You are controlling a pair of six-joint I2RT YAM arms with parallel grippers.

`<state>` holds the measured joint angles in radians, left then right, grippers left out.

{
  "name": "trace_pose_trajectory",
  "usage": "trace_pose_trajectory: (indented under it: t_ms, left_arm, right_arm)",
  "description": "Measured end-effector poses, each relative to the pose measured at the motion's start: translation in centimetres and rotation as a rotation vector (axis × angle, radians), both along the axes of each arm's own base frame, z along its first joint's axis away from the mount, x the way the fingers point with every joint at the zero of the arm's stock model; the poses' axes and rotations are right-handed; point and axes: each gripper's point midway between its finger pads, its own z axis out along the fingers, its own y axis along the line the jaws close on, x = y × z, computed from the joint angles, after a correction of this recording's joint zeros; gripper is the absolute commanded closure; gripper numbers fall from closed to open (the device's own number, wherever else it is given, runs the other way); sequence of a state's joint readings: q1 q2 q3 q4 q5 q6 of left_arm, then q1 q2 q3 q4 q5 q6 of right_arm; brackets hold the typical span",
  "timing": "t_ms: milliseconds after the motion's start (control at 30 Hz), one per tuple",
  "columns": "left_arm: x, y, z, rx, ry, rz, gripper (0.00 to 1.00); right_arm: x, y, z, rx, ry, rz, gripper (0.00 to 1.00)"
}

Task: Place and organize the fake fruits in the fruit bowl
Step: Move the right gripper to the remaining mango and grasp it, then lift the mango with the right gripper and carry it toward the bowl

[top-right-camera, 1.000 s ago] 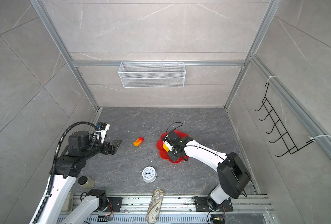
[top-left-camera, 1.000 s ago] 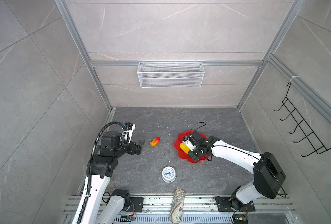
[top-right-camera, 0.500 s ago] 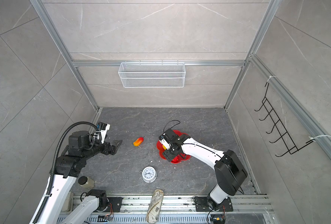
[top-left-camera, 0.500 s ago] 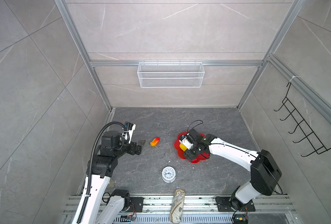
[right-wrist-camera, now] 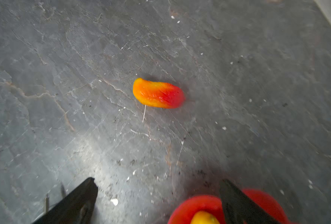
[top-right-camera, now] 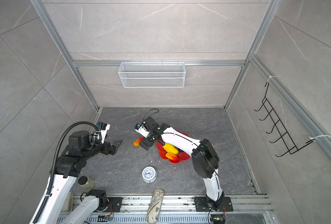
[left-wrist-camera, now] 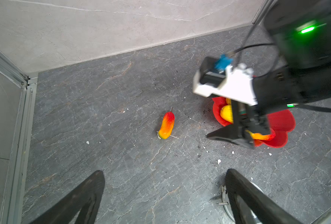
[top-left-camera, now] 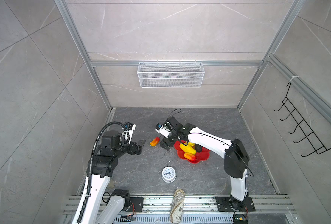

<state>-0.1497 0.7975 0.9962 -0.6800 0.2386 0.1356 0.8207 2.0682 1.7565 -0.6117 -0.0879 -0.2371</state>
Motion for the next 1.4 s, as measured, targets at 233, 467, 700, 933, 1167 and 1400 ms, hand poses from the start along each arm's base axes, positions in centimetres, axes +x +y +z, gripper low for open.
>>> trace_pose_trajectory:
  t_ms: [233,467,700,933,1167,1400]
  left_arm:
    - [0.0,0.0,0.0,0.0,0.0,0.0,0.0]
    - [0.0,0.0,0.0,0.0,-0.001,0.0,0.0]
    - [-0.1,0.0,0.1,0.0,-0.005,0.0,0.0]
    - [-0.2,0.0,0.3,-0.001,-0.011,0.0,0.0]
    - [-0.3,0.1,0.4,-0.002,-0.018,0.0,0.0]
    - [-0.4,0.1,0.5,-0.003,-0.021,0.0,0.0]
  right_arm:
    - [3.8,5.0,-4.2,0.016,0.011,0.031,0.0]
    - [4.4,7.3,-5.5,0.028,0.023,0.049,0.0]
    - [3.5,7.1,-6.6,0.002,0.064,0.051,0.0]
    - [3.4,7.0,-6.7,0.001,0.079,0.03,0.09]
    - [3.7,6.9,-8.0,-0.023,0.096,0.002,0.11]
    - [4.0,7.1,-9.5,-0.044,0.115,-0.017,0.18]
